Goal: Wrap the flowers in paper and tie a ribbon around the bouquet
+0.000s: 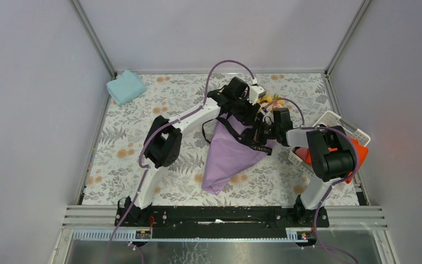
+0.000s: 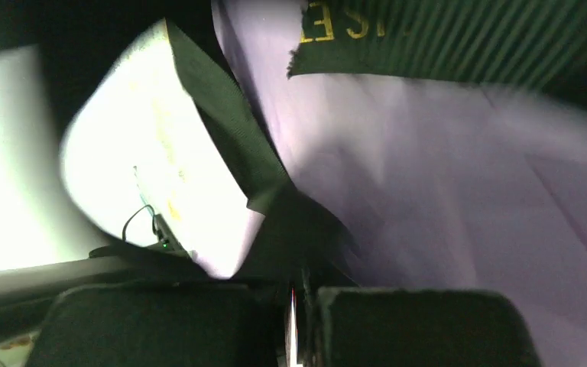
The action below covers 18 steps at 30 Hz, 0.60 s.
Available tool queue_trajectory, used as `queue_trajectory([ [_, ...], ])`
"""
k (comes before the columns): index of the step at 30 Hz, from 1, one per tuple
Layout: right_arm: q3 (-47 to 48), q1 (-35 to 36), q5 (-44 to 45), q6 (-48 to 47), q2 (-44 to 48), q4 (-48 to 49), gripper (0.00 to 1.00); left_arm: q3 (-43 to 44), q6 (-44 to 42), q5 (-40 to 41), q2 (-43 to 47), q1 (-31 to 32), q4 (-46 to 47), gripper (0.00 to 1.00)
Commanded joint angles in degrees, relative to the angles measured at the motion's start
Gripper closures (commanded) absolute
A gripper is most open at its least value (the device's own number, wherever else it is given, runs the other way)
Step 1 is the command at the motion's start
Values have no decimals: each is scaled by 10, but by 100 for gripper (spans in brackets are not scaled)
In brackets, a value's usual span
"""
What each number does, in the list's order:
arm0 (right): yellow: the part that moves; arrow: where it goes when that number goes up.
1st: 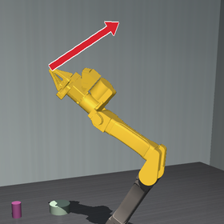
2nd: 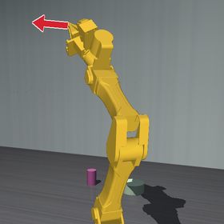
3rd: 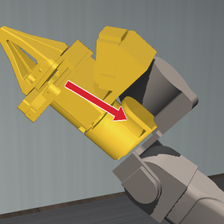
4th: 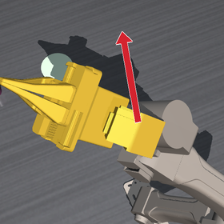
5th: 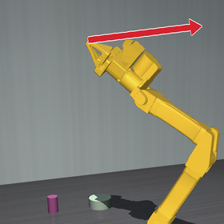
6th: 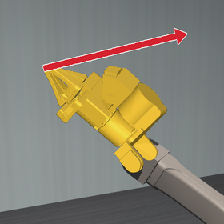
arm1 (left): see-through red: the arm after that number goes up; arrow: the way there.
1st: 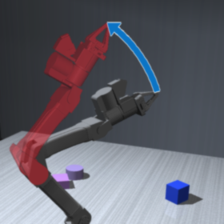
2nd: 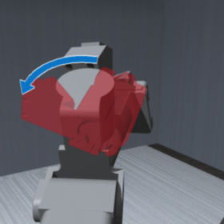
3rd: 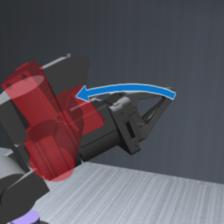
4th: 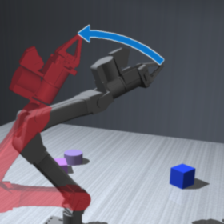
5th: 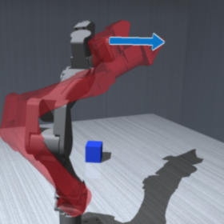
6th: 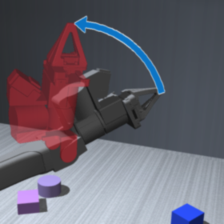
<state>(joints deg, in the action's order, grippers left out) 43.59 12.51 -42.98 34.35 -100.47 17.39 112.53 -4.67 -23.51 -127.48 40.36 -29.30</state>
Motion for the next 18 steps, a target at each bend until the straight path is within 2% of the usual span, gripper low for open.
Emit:
queue_trajectory([
  [1,2,-2,-26,3,11,14,100,35,-24,39,-2,-21,6,26],
  [3,5,-3,-24,-1,10,6,100,34,-71,45,19,-29,-10,11],
  [4,6,-3,-22,-2,9,4,100,28,-107,45,36,-32,-16,8],
  [6,8,-3,-22,1,6,4,100,-1,-200,26,83,-36,-27,8],
  [9,13,-3,-26,7,0,10,100,-97,-407,-13,153,-38,-63,18],
  [12,18,-3,-25,10,-2,9,100,-162,-587,-45,175,-37,-123,22],
  [15,25,-3,-14,2,1,-9,100,-225,-696,-19,170,-24,-94,17],
  [18,29,-3,-9,-3,0,-20,100,-251,-736,41,149,-8,-27,16],
])
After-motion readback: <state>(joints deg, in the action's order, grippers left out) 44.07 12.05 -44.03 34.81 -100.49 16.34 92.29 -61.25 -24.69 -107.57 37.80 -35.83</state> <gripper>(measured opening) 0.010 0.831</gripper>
